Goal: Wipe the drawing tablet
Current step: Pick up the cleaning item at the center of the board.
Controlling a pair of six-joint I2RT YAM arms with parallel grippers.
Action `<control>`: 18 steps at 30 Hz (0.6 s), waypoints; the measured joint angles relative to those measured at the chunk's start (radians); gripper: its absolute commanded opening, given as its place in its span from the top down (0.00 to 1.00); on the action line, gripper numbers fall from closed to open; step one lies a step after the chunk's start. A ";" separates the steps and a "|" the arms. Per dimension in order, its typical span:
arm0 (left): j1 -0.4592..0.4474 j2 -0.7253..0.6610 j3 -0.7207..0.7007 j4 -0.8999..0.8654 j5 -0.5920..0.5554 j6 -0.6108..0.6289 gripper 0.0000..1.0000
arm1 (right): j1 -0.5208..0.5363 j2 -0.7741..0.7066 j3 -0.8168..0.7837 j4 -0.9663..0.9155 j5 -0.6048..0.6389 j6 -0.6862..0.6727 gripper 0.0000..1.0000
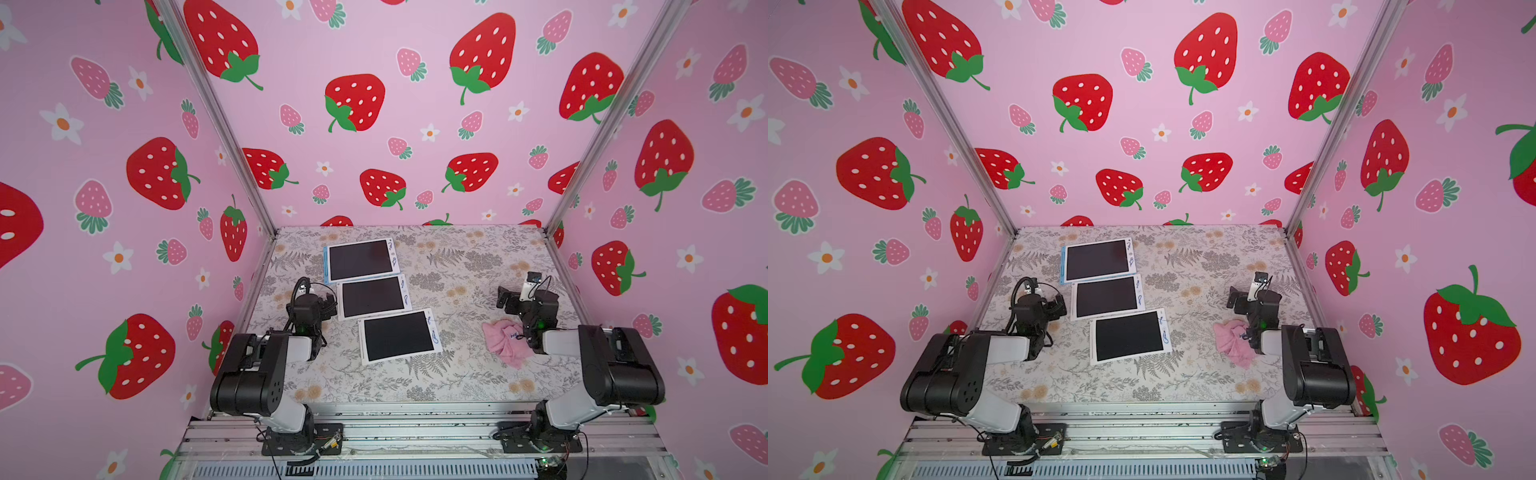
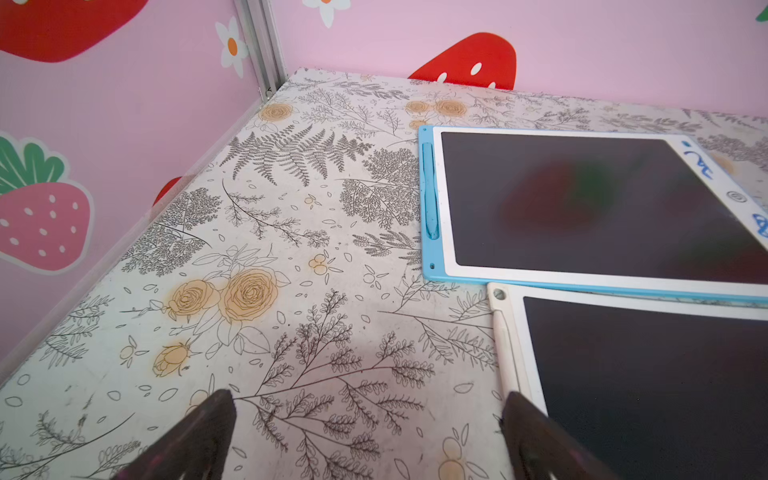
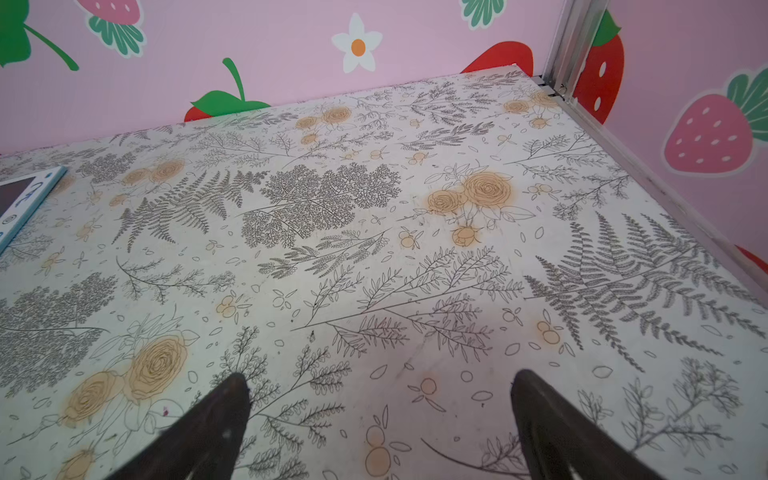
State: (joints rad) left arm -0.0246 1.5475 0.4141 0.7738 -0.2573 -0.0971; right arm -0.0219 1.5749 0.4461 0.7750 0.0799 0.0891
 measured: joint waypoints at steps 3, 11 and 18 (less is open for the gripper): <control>0.000 0.000 0.000 0.000 0.000 0.000 0.00 | 0.000 0.000 0.000 0.000 0.000 0.000 0.01; 0.000 0.000 0.000 0.000 0.000 0.000 0.00 | 0.000 0.000 0.000 0.000 0.000 0.000 0.01; 0.000 0.000 0.000 0.000 0.000 0.000 0.01 | 0.001 -0.004 0.002 -0.005 0.010 0.001 0.01</control>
State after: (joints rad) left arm -0.0246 1.5475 0.4141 0.7738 -0.2573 -0.0971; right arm -0.0212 1.5711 0.4477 0.7704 0.0895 0.0898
